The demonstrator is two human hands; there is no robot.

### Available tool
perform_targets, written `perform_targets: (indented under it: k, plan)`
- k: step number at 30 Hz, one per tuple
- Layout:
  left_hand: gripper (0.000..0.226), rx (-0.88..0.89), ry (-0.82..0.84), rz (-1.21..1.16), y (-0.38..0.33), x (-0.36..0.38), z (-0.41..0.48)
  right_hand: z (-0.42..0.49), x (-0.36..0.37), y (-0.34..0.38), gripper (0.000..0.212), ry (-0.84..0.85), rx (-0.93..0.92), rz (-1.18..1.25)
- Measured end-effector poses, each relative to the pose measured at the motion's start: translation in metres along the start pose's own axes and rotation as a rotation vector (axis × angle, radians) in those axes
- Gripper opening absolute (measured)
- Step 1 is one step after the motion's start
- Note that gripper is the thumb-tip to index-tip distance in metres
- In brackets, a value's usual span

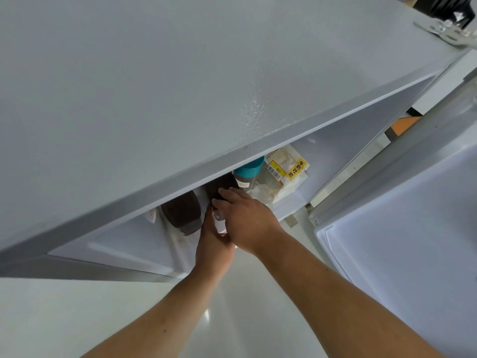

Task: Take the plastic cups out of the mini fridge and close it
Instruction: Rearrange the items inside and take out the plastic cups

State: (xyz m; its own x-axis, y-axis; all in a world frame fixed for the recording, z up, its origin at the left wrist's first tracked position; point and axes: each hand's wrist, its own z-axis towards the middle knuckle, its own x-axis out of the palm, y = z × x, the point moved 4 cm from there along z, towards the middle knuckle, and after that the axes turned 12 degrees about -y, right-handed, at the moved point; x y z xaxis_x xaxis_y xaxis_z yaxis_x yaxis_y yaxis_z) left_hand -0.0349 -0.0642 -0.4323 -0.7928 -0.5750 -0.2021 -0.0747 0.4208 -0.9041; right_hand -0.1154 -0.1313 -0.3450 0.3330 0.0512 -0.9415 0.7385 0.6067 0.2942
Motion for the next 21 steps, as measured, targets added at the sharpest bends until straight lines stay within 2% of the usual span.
perform_targets:
  k: [1,3,9,13,15,18,21]
  plan:
    - [0.08,0.12,0.029,0.068,-0.006,-0.001,0.0,0.001,-0.001,-0.002,0.067,0.002,0.005,0.001]
    - [0.08,0.222,0.023,0.132,-0.019,0.002,-0.003,0.002,-0.001,-0.005,0.066,0.005,0.011,0.0]
    - [0.079,0.232,0.04,0.169,-0.021,0.008,-0.006,0.003,-0.001,-0.009,0.068,0.017,0.017,0.011]
    - [0.074,0.201,0.062,0.167,-0.018,0.003,-0.005,0.004,0.001,-0.01,0.067,0.018,0.037,0.03]
    - [0.066,0.134,0.045,0.153,-0.014,0.0,-0.01,0.004,0.002,-0.01,0.066,0.024,0.032,0.028]
    - [0.07,0.032,0.017,0.219,-0.003,-0.009,-0.019,0.005,0.002,-0.012,0.067,0.022,0.039,0.026]
    - [0.064,-0.017,0.006,0.178,0.006,-0.017,-0.025,0.008,0.001,-0.012,0.064,0.03,0.039,0.035]
